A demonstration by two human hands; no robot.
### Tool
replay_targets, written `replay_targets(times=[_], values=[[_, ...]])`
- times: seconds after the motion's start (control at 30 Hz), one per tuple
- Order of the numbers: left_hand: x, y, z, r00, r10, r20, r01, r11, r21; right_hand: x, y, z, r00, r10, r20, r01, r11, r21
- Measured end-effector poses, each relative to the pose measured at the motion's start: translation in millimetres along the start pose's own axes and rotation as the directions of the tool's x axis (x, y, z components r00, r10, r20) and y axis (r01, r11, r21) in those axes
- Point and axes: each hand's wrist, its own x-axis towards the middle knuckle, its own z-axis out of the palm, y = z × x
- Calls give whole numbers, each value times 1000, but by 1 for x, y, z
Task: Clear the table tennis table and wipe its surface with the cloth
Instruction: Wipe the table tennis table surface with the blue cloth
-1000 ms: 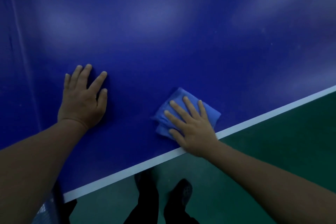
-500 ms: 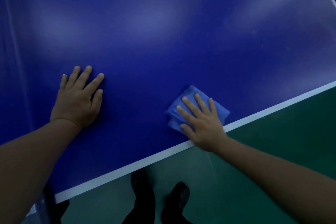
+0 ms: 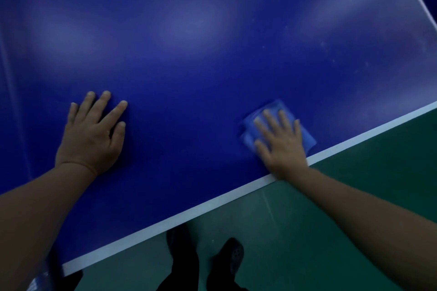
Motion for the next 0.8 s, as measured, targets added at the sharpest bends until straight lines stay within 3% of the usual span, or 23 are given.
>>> replay_targets(times=[0.03,0.1,0.13,0.17,0.2,0.27,0.3,0.33,0.37,0.4,0.47,0.53,0.57,0.6,0.67,0.73,0.77,0.8], values=[[0,0,0,1000,-1,5,1,1000,1,19,13,-5,981,193,-9,-193,981,33],[-1,0,1,1000,-2,9,2,1000,6,55,18,-16,809,588,-8,-575,794,196],[-1,0,2,1000,-1,4,1,1000,9,69,5,-18,730,683,-6,-660,708,249],[-1,-1,2,1000,0,4,0,1000,11,77,-17,-18,715,698,-22,-671,695,257],[0,-1,3,1000,0,6,0,1000,13,79,-42,-16,771,634,-62,-607,760,234],[1,-1,3,1000,-3,10,3,1000,20,63,-88,-7,962,234,-139,-210,963,169],[0,-2,3,1000,-6,10,6,1000,28,51,-95,-1,992,-34,-123,47,994,102],[0,-1,3,1000,-7,13,7,999,38,45,-86,2,970,-219,-101,225,973,49],[1,-2,4,1000,-5,22,4,999,48,47,-62,0,953,-291,-87,294,955,30],[1,-3,3,1000,-2,29,0,999,54,53,-32,0,969,-230,-93,232,973,14],[2,-4,3,999,-3,43,1,999,47,66,27,-10,983,163,-82,-160,986,41],[1,-2,3,999,-7,54,5,999,52,75,58,-19,815,580,-8,-569,802,180],[1,-1,3,998,-11,59,7,998,61,81,54,-21,739,673,3,-659,723,209],[2,0,3,998,-13,67,9,998,70,88,41,-21,714,700,-5,-683,698,214],[3,-2,3,996,-18,90,10,996,92,96,0,-16,814,578,-64,-555,804,212],[4,-1,3,995,-34,96,23,993,116,89,-37,-8,966,202,-164,-183,975,124],[4,3,3,995,-58,81,48,992,121,81,-48,-4,986,-33,-164,42,998,54],[5,10,3,995,-88,56,81,990,119,74,-49,-2,962,-230,-147,235,972,19]])
